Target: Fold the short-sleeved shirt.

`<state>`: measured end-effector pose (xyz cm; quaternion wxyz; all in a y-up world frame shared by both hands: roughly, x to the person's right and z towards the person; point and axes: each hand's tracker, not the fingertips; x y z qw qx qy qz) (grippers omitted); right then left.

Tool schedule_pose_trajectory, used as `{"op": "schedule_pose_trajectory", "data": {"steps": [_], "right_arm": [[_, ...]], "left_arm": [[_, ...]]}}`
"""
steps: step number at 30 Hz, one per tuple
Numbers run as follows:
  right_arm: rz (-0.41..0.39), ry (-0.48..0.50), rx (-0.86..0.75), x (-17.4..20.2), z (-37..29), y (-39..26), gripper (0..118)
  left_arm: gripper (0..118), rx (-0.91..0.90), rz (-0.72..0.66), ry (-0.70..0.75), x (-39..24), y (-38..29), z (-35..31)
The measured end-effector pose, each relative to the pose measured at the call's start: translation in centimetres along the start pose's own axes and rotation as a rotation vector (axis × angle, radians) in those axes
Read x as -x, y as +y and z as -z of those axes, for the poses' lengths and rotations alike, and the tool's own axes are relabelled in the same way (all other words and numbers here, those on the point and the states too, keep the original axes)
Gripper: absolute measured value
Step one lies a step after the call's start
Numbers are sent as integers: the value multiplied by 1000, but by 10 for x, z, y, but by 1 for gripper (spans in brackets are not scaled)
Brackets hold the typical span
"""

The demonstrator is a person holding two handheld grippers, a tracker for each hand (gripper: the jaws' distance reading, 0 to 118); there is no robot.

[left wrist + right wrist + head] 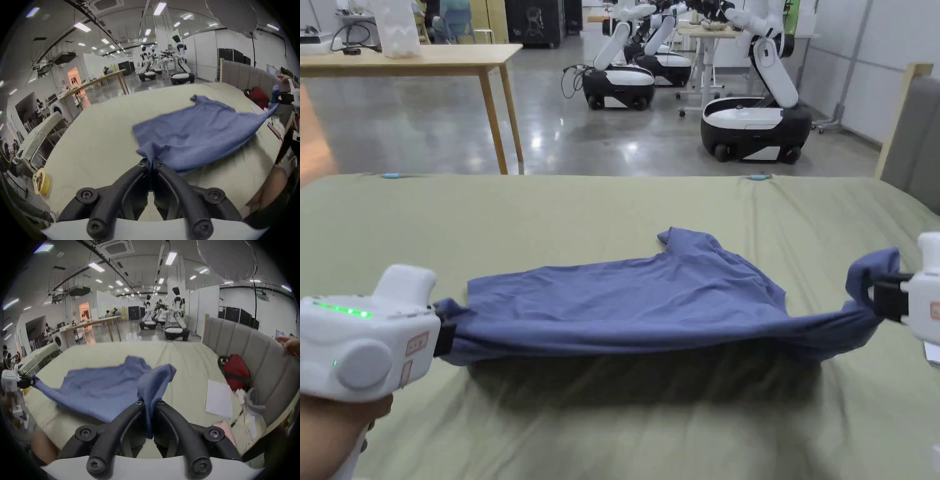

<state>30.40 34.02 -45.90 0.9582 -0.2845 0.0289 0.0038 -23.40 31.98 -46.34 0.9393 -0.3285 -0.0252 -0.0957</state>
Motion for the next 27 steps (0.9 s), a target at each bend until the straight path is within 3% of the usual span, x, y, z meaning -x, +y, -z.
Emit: {"op": "schedule_pose_trajectory", "data": {"steps": [14,17,18,19,20,21,22,23,27], "right_arm": [[3,51,240,2,-17,-136,8],[74,55,276,2,-7,-151,9],[94,53,289,1,-3,-155,15],[98,57,293,1,-1,-158,40],[108,62,304,1,-2,-161,67],[109,65,305,1,-4,-162,89],[109,70,298,1,-11,-160,97],[102,82,240,2,-20,-154,97],[65,38,-31,21,-48,-114,100]], "left_arm": [[1,225,-5,-73,-1,-114,1],[1,251,-52,-83,-1,-120,10],[2,264,-64,-85,-4,-123,13],[7,269,-70,-86,-5,-125,15],[20,272,-74,-97,-4,-128,16],[52,276,-91,-106,-1,-128,13],[104,261,-146,-108,1,-128,7],[118,240,-197,-113,6,-126,-2],[116,-60,-213,-4,-4,-92,-55]]}}
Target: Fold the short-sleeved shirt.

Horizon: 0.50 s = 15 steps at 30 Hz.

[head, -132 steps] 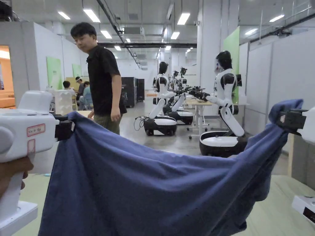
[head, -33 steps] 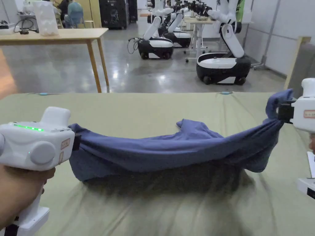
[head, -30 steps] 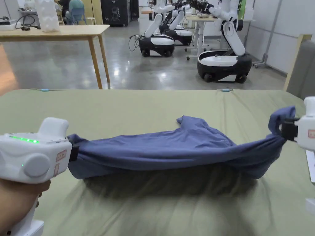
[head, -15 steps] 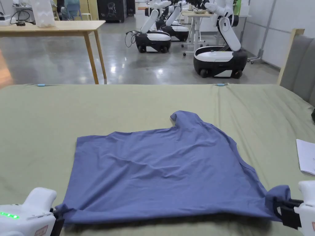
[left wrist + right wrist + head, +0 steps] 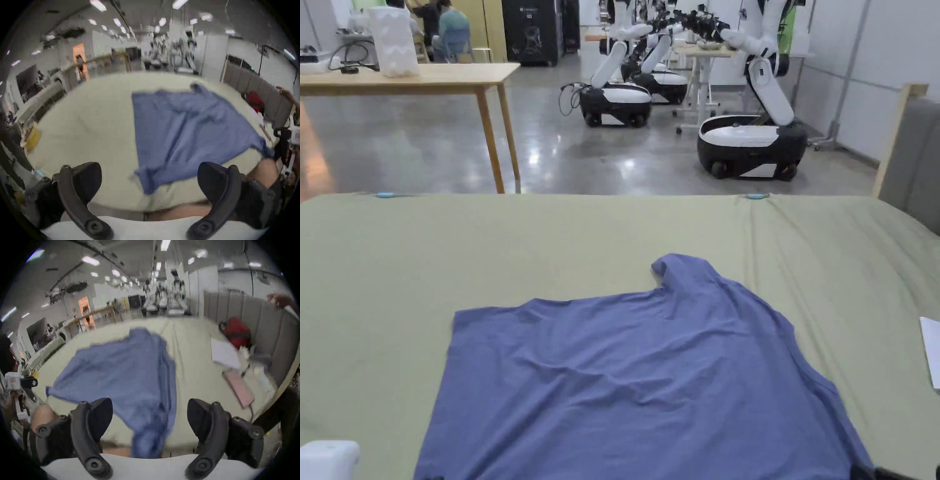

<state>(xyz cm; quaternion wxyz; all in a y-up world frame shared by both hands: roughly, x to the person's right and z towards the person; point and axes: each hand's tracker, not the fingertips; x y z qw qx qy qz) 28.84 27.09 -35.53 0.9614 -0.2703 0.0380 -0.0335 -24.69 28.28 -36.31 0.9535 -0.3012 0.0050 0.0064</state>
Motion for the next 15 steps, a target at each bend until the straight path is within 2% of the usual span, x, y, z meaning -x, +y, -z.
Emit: {"op": "schedule_pose_trajectory", "data": {"steps": [2,3,4,5,6,7,9,10,12,15], "right_arm": [[-5,13,-120,26,-1,19,99],[-4,23,-135,38,4,26,93],[-4,33,-141,47,9,28,70],[-8,39,-172,62,17,29,38],[-3,42,-181,74,25,28,14],[-1,47,-171,82,31,28,3],[-8,61,-158,97,43,23,1],[-26,119,-135,103,47,22,1],[-47,105,-128,113,49,20,0],[-52,113,-126,108,40,20,0]], "left_arm": [[115,-124,-11,12,-23,14,-7],[112,-143,-13,22,-37,20,-2],[99,-141,-14,10,-45,22,2],[76,-171,-17,-13,-57,21,7],[39,-165,-17,-21,-68,20,12],[27,-156,-15,-33,-76,19,20],[0,-140,-18,-55,-90,15,28],[0,-123,-5,-110,-95,13,30],[0,-87,19,-129,-99,10,33],[0,-56,59,-141,-87,13,31]]}}
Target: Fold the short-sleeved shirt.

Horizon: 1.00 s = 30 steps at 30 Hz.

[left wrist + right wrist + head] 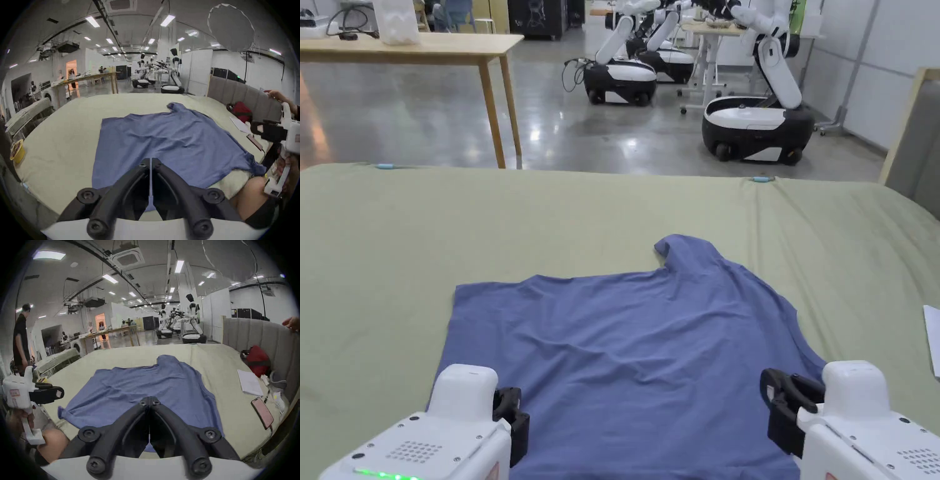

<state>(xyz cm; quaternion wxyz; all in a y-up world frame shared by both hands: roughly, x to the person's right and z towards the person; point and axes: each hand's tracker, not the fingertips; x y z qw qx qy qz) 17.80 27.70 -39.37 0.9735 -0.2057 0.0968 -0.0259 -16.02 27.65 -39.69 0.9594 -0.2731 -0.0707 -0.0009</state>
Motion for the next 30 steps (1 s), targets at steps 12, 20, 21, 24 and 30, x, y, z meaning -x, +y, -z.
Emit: {"op": "schedule_pose_trajectory", "data": {"steps": [12,20,21,24,30], "right_arm": [[20,-98,93,-67,-62,-24,0],[90,-181,178,-90,-63,-52,1],[91,-190,185,-92,-63,-55,1],[118,-225,206,-103,-64,-59,9],[175,-173,301,-149,-55,-68,118]], "left_arm": [[109,296,36,-24,102,-42,11],[22,355,17,-17,94,-72,41],[16,338,25,-11,91,-74,39],[11,312,61,-2,89,-72,36],[9,304,83,2,74,-71,24]]}}
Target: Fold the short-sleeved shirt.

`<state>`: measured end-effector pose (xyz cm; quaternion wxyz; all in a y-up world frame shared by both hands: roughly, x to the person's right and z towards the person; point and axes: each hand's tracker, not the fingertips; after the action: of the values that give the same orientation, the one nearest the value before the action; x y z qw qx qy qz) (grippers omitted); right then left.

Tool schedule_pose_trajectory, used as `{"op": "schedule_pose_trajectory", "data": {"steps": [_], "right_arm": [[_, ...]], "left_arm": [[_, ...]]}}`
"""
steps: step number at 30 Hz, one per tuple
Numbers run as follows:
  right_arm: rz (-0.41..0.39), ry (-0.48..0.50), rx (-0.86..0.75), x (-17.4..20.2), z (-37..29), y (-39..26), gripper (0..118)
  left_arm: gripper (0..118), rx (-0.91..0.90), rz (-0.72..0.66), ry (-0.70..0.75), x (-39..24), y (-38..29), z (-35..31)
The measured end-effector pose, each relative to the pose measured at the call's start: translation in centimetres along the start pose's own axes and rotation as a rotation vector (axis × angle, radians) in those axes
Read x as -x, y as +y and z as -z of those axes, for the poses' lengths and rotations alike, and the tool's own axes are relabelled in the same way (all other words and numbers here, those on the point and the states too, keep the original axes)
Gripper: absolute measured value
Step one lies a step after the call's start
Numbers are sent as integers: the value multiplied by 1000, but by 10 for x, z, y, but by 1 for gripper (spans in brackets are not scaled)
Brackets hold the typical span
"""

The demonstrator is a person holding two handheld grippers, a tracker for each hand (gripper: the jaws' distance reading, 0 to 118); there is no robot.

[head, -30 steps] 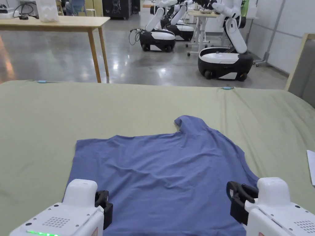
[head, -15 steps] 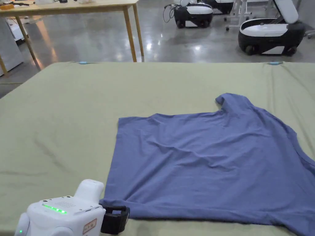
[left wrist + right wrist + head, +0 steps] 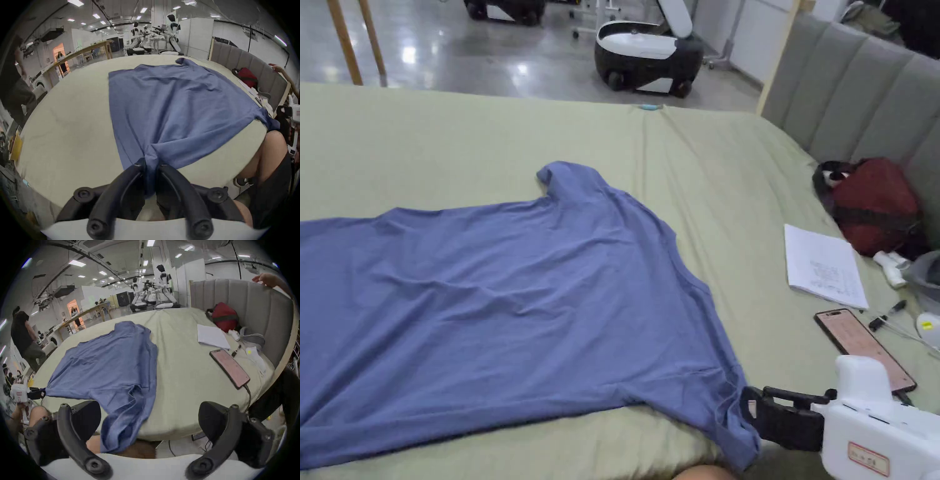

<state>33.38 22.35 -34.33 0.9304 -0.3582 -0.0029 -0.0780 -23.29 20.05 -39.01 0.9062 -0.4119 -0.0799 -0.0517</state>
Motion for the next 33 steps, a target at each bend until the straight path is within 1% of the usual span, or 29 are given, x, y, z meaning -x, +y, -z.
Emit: {"op": "schedule_pose_trajectory", "data": {"steps": [1,2,4,6,8,9,10,11,12,13,14,16,19,21,27,30,33], "right_arm": [[13,29,55,-3,8,0,118],[8,42,68,-2,16,-2,118],[-29,69,98,8,30,-8,118],[-39,105,123,18,34,-13,111],[-17,158,159,26,40,-18,107],[-47,130,194,29,43,-18,101],[-86,82,217,31,46,-19,70],[-113,64,216,32,47,-19,33],[-109,55,211,34,48,-20,14],[-93,67,196,31,46,-20,12],[-59,105,183,28,44,-18,11],[-71,79,163,29,40,-17,10],[-62,77,127,26,30,-15,10],[-54,101,91,28,13,-12,10],[-112,118,18,41,-28,3,10],[-165,116,-8,49,-28,27,10],[-223,119,-20,57,-18,66,10]], "left_arm": [[9,5,-5,-11,-3,-1,0],[9,5,-3,-11,-1,1,-1],[9,5,-7,-13,-3,2,-2],[9,7,-26,-24,-2,4,-5],[9,6,-31,-23,-5,5,-8],[9,6,-34,-27,-6,5,-8],[9,8,-33,-27,0,4,-4],[9,8,-29,-24,0,4,-4],[9,8,-28,-23,0,4,-4],[9,5,-25,-17,-1,5,-5],[9,4,-26,-17,2,4,-4],[9,-4,-34,-16,4,4,-5],[9,-26,-43,-6,6,1,-12],[6,-48,-56,-2,6,0,-28],[6,-139,-133,7,28,-2,-68],[6,-154,-113,12,27,16,-69],[6,-162,-73,17,32,45,-58]]}}
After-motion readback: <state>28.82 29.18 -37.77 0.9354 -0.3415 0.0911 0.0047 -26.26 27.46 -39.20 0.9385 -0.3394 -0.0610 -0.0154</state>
